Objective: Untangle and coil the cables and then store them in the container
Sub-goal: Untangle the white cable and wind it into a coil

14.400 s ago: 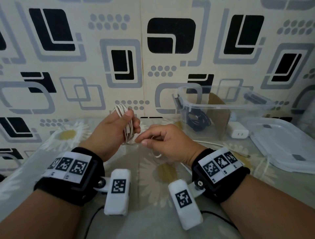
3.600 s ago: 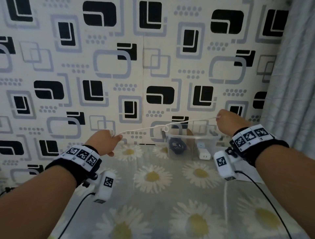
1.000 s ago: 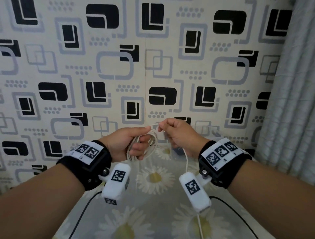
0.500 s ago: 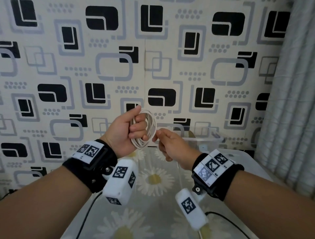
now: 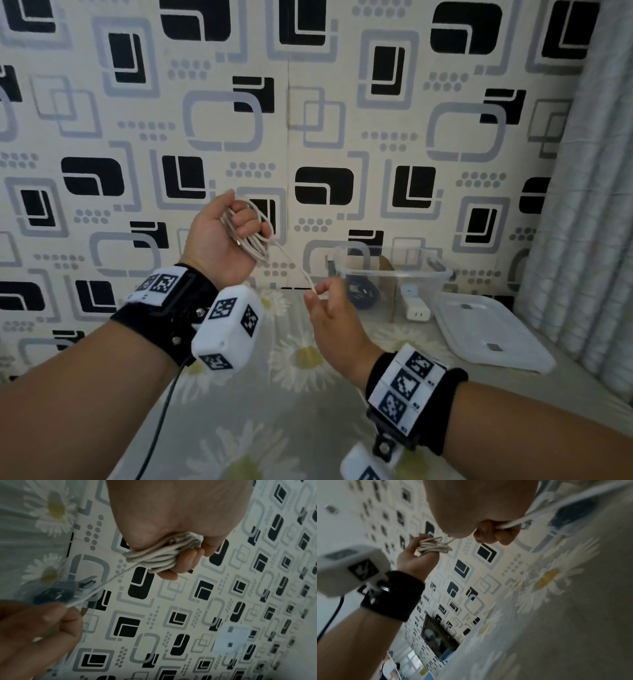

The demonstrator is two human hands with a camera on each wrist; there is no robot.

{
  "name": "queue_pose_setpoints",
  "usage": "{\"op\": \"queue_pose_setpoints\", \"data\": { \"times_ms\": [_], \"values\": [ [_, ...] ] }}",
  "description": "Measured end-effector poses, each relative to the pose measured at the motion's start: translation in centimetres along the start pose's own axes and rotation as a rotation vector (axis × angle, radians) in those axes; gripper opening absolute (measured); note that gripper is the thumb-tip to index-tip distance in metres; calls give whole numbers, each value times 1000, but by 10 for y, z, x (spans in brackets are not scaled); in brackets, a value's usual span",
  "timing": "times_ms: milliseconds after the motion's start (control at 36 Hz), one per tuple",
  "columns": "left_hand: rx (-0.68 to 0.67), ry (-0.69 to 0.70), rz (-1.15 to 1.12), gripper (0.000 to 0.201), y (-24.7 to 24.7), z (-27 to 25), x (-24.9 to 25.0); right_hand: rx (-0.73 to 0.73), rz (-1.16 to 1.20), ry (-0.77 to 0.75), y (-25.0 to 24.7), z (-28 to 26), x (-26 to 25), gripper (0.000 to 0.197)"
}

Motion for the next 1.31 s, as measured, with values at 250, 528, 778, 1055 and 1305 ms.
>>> {"op": "queue_pose_setpoints", "data": {
  "times_ms": [250, 528, 778, 1055, 1305],
  "values": [
    [81, -26, 50, 36, -47, 16, -20, -233, -581, -222, 17, 6, -15, 24],
    [50, -179, 322, 34, -92, 27, -75, -166, -707, -288, 3, 61, -33, 22],
    [85, -180, 510, 33, -112, 41, -94, -44, -649, -345, 3, 96, -19, 12],
    [-240, -112, 1156, 39, -107, 19, -101, 45, -541, -421, 8, 92, -1, 16],
    [-492, -228, 1263, 85, -102, 6, -112, -14, -514, -370, 1, 89, 4, 35]
  ]
}}
Point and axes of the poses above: each hand's wrist, its own z-axis towards the middle knuckle, its own y-axis out of the palm, x = y × z, the point moved 6 cm from there along z, towards the middle knuckle, and after that the axes turned 14 degrees about y, right-handed, at the moved point
